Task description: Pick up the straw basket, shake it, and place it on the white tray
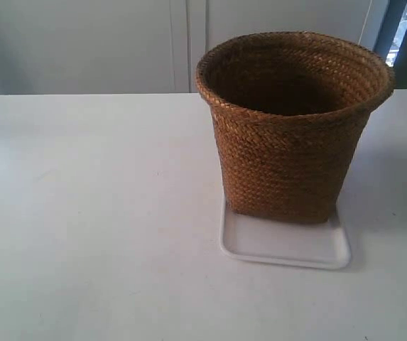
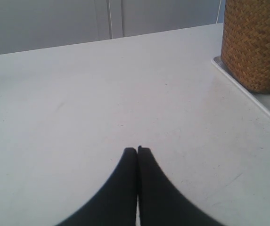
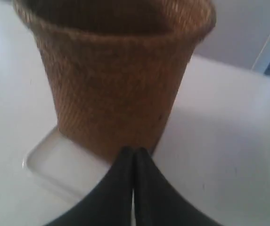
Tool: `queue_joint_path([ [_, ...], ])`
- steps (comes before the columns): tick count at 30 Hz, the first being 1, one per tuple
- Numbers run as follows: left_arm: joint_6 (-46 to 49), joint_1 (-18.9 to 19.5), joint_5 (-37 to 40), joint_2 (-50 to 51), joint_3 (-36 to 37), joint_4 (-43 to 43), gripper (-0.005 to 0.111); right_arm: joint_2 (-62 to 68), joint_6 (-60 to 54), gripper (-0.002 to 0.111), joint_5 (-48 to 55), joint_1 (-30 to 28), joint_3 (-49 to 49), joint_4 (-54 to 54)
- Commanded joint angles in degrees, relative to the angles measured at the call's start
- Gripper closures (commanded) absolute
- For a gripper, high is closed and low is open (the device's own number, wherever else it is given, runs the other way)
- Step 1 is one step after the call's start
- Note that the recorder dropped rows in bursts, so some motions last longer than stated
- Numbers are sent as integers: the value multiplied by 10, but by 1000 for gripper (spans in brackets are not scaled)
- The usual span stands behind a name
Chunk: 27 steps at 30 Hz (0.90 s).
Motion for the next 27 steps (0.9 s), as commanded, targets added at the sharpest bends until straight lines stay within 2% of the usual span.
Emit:
queue_joint_path([
  [1, -2, 1, 4, -3, 2, -11, 106, -27, 5, 108, -269, -1, 109, -2],
  [4, -2, 1, 4, -3, 2, -11, 106, -50, 31, 108, -333, -1, 176, -1],
  [9, -2, 1, 4, -3, 2, -11, 106, -107, 80, 108, -336, -1, 244, -1],
  [12, -2, 1, 4, -3, 2, -11, 106, -153, 80, 108, -269, -1, 244, -1],
  [19, -2, 1, 4, -3, 2, -11, 106, -227, 56, 108, -202, -1, 244, -3],
  [27, -2, 1, 4, -3, 2, -11, 106, -227, 57, 108, -196, -1, 244, -3],
])
